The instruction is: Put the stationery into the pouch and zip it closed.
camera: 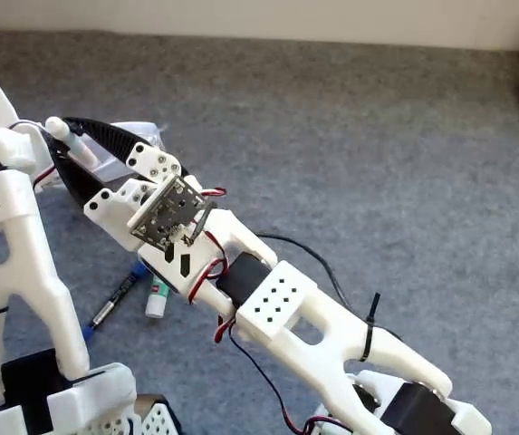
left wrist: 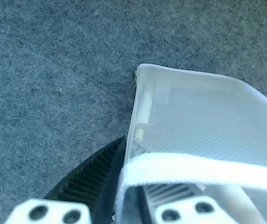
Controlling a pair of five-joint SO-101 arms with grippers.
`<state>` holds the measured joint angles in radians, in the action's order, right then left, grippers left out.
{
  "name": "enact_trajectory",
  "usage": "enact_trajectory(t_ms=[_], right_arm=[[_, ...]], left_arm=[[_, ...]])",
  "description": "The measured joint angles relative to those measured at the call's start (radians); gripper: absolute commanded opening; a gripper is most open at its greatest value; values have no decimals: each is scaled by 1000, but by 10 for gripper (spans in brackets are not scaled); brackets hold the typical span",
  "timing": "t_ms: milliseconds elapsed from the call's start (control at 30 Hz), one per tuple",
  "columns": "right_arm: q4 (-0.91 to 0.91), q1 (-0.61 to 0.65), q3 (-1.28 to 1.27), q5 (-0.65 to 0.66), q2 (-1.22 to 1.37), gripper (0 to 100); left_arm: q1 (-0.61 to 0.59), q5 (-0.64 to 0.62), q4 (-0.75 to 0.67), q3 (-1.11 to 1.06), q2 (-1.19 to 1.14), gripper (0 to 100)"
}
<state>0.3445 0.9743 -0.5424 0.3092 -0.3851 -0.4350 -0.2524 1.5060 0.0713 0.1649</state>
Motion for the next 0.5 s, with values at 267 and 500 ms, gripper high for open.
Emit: enact_trajectory(t_ms=[267, 500], right_arm=[[0, 0, 0, 0, 0, 9], [0, 0, 0, 0, 0, 118]], left_arm=[[0, 0, 0, 0, 0, 7], [0, 0, 0, 0, 0, 7]])
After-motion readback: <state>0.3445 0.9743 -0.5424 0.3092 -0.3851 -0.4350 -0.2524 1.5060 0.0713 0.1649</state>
